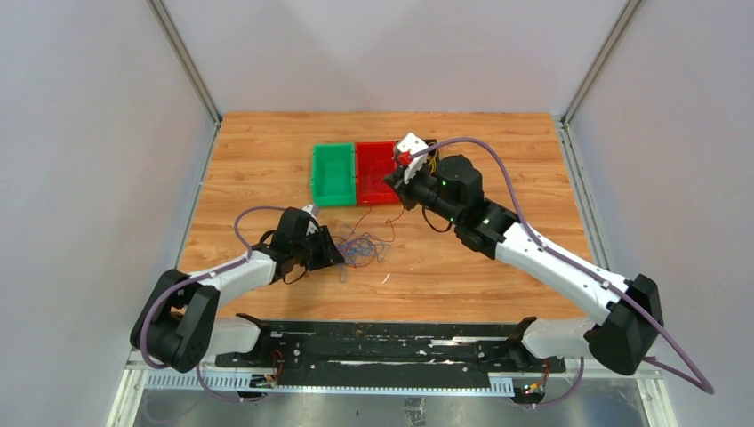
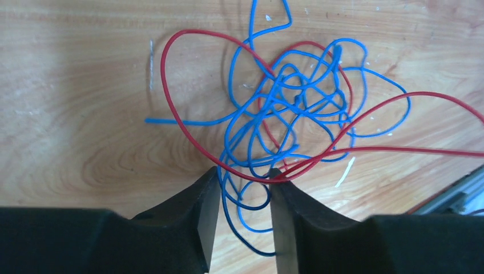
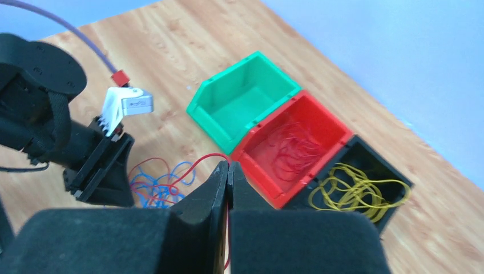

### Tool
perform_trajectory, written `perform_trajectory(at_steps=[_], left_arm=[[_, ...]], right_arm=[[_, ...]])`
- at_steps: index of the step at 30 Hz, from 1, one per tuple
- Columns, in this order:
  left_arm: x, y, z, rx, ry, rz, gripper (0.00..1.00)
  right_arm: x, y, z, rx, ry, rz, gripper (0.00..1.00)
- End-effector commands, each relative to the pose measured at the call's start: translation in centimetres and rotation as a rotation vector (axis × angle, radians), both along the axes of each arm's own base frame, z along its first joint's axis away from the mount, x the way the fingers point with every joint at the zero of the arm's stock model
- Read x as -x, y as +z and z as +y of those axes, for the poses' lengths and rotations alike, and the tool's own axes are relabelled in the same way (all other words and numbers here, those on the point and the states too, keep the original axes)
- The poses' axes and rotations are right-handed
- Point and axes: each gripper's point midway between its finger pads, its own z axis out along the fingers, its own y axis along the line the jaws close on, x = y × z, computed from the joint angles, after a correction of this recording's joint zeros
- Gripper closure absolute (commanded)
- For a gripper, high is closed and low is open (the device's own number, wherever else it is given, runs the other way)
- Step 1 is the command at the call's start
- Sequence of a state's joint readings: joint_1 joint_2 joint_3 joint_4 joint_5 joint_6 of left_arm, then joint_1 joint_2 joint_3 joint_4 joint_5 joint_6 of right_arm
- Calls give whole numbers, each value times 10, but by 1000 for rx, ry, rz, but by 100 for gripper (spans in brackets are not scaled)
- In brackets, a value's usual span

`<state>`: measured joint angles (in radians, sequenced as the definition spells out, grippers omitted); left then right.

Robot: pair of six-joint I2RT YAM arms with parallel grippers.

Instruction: Untangle the cables

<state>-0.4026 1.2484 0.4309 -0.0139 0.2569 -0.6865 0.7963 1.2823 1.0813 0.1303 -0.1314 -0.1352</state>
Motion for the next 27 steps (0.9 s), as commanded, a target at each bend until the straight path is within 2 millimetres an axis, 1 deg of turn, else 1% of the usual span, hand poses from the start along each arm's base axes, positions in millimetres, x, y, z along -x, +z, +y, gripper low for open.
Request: perform_trajectory(at_steps=[1,4,6,8,10,12,14,15,16,18,20,22,24,27], left_arm=[[-11,-1,1,-33,11,-17,66],[-12,0,3,-44,18,-20,87],[-12,3,6,-60,20,-31,99],[-14,12,11,-86,26,-57,100],[-19,31,17,-108,34,-115,100],[-27,55,24,-130,58,-194,100],[-34,84,31,-143,94,-277,100],[-36,95,37,-161,118,-302,100],[-40,110,48,-193,165,-335,100],[-41,135,74,-280,265,-376,100],[-35,155,107,-390,383,-390,100],[-30,179,134,-463,499,-425,100],[-24,196,149,-489,563,-463,100],[-16,212,162,-507,615,-495,100]], right_arm=[[-16,27,-41,29,-209,-131,100],[-27,33,-72,90,-346,-175,100],[-32,32,-88,111,-408,-179,100],[-35,27,-102,122,-462,-169,100],[-35,19,-111,124,-488,-145,100],[-32,8,-114,122,-484,-111,100],[-28,-5,-117,122,-479,-80,100],[-26,-9,-120,123,-489,-70,100],[-25,-13,-126,135,-510,-65,100],[-26,-11,-143,161,-581,-84,100],[-28,-5,-164,191,-667,-114,100],[-28,1,-186,215,-752,-139,100],[-28,8,-206,225,-821,-155,100],[-25,23,-232,217,-900,-183,100]])
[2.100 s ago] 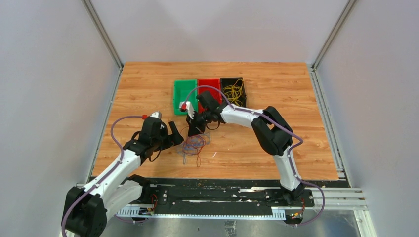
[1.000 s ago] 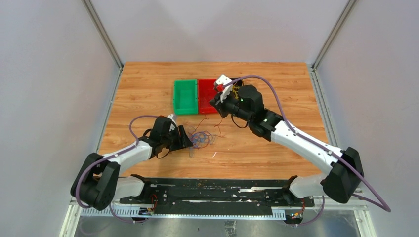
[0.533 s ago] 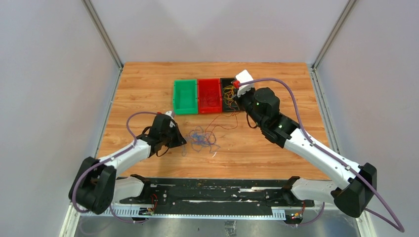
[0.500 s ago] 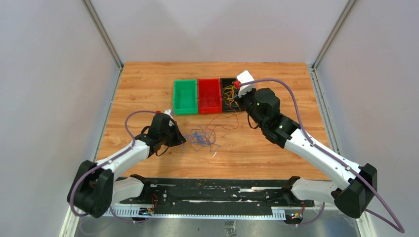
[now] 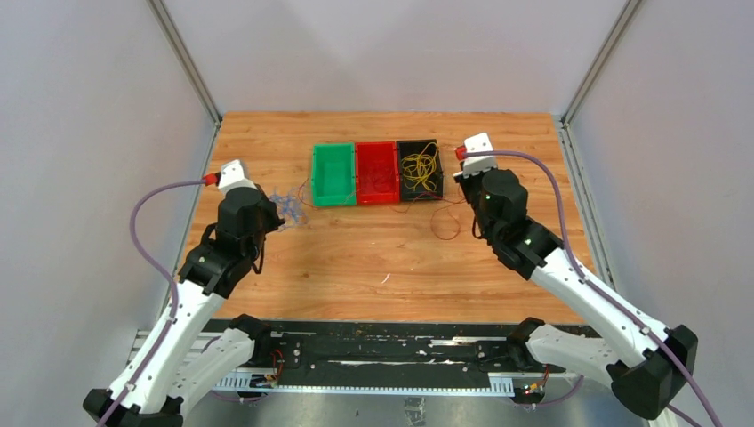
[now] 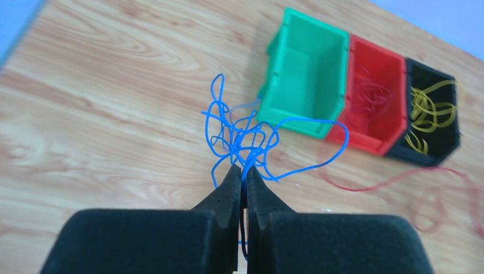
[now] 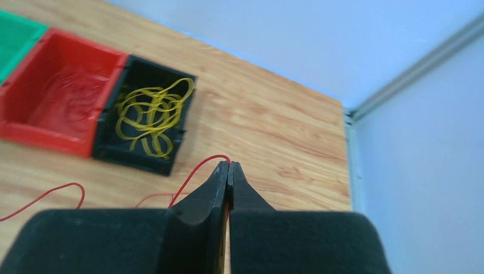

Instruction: Untangle the cables

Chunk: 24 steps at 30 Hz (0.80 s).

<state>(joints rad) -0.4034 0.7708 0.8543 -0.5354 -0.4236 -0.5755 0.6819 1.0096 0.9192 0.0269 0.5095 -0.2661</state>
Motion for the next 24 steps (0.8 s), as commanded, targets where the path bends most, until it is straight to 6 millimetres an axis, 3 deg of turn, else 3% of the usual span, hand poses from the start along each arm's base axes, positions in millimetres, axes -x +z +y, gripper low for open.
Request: perform_trajectory(at_steps=[1,6,12,17,21,24], left_arm=[[25,4,51,-141,199,30,100],[28,7,52,-141,193,28,100],[26,-3,47,-136,173,55,100],[22,-17,29,-118,79,91,100],[18,-49,-13,-39,-125,128,100],[21,-71,-45,46,-279,153,100]], right_arm=[[5,22,-57,38,-201,-60,100],[7,37,-100,32,-334,-94,100],[4,52,-110,9,-336,-122,100],[-1,76,-81,-45,-166,-158,100],[0,116,-45,-109,33,-221,100],[5,142,-7,-153,242,-251,100]])
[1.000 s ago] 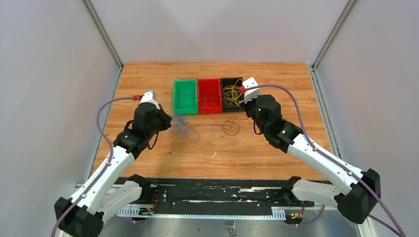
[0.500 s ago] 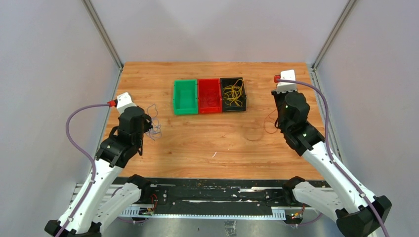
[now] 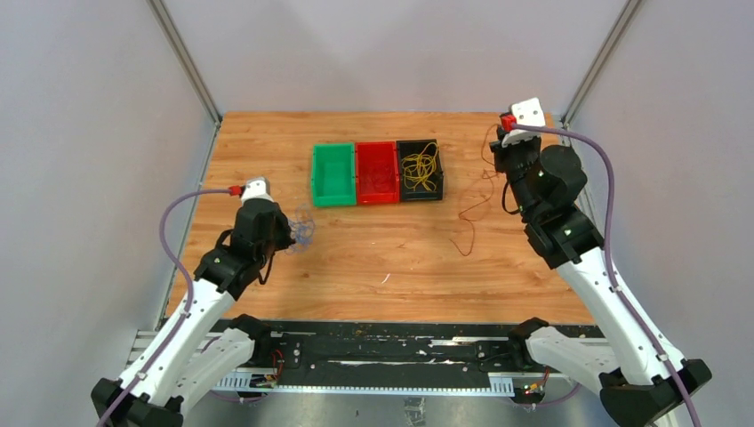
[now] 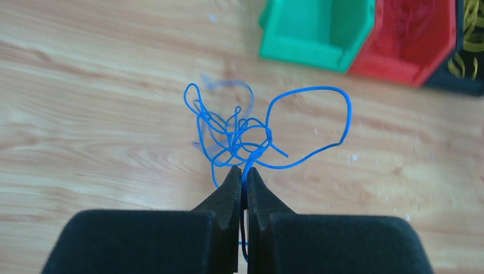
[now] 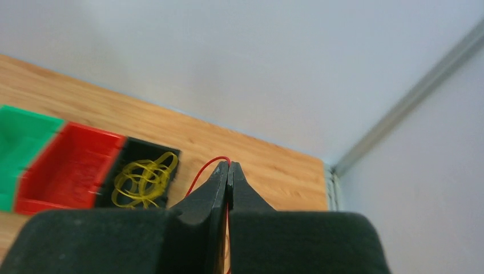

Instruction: Untangle the cables

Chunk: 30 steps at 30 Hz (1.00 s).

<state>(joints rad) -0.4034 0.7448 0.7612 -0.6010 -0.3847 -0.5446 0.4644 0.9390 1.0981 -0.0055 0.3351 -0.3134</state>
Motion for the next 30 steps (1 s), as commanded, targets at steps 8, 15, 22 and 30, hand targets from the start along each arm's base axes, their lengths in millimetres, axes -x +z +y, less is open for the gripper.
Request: perform_trajectory(at_steps=[8,15,22,30], left_arm=[[5,-54,-111,350,-465,93,100],[7,-88,-114,330,-467,212,51],[1,-72,-102,277,-418,173,1],[1,-56,-51,139,-185,144,0]], right_arm=[[27,99,120,-99,686,-129,100],[22,153,164,-133,873,-228,100],[-18,171,201,-150,903,-290,100],[-63,168,240,-163,913,-334,100]])
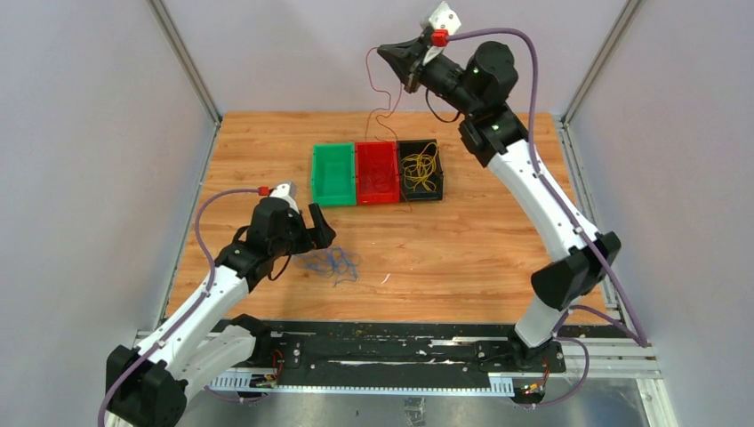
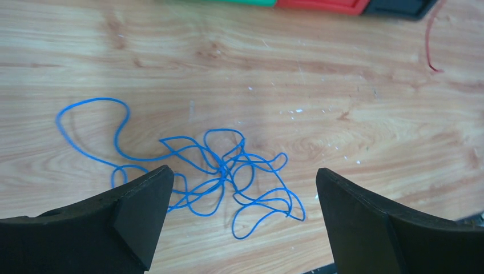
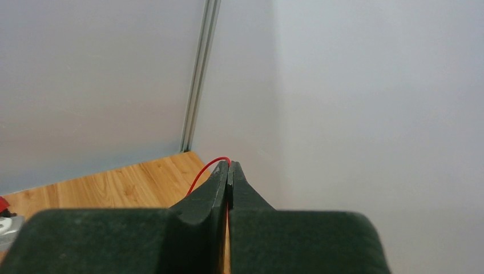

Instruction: Untangle the cables

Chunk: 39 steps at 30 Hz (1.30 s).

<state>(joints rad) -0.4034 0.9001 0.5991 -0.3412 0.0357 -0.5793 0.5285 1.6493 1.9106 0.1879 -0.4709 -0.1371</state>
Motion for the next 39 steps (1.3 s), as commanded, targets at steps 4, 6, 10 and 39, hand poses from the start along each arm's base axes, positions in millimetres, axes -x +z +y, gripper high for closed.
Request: perform_trajectory(at_steps=[4,6,10,39], left_arm=[[5,11,43,-124,182,-24,0],[7,9,47,-136,199,-22,0],[9,8,50,-145,204,-22,0],[8,2,60,-211,228,2,0]], right_arm=[[-24,13,23,-48,0,-59,100],[-34,4,29,-29,-4,-70,100],[-53,-8,36,-3,-31,-87,100],[-71,-86,32,129,-80,-38,100]])
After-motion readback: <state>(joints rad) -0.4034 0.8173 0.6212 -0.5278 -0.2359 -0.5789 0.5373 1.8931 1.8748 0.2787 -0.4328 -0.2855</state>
